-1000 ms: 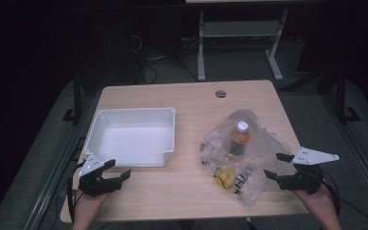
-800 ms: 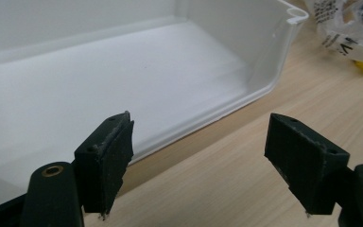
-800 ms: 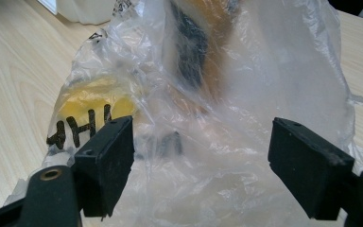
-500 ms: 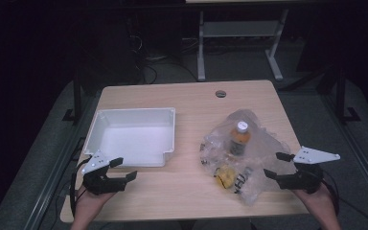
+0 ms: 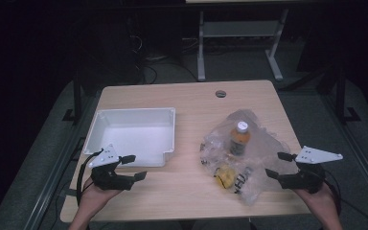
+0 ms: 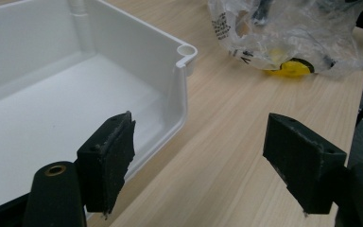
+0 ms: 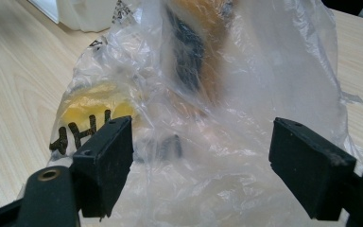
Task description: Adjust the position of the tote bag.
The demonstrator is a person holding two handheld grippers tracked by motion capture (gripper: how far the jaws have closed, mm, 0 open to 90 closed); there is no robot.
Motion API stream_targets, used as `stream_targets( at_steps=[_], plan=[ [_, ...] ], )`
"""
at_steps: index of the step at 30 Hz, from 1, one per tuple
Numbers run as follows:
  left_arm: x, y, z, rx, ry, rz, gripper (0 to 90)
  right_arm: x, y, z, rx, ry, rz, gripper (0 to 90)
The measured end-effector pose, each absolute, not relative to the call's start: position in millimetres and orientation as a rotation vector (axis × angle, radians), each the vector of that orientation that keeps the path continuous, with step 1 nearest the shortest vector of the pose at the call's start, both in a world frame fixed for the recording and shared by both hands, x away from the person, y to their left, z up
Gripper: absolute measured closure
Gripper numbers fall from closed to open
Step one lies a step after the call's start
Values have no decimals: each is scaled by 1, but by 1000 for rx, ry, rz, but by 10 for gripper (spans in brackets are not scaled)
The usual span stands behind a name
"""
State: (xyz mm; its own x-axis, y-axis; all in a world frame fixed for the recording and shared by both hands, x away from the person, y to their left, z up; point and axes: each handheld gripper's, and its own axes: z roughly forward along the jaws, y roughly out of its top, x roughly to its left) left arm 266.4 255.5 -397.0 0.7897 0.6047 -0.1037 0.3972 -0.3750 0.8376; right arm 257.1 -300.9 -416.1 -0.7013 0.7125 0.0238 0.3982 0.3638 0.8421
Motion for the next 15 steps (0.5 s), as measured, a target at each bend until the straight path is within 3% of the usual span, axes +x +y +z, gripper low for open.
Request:
stream_targets(
  at_steps=[15],
  plan=[
    [281,213,-383,2085,629,214,257,257,-301,-415,968,2293,1266,225]
  ],
)
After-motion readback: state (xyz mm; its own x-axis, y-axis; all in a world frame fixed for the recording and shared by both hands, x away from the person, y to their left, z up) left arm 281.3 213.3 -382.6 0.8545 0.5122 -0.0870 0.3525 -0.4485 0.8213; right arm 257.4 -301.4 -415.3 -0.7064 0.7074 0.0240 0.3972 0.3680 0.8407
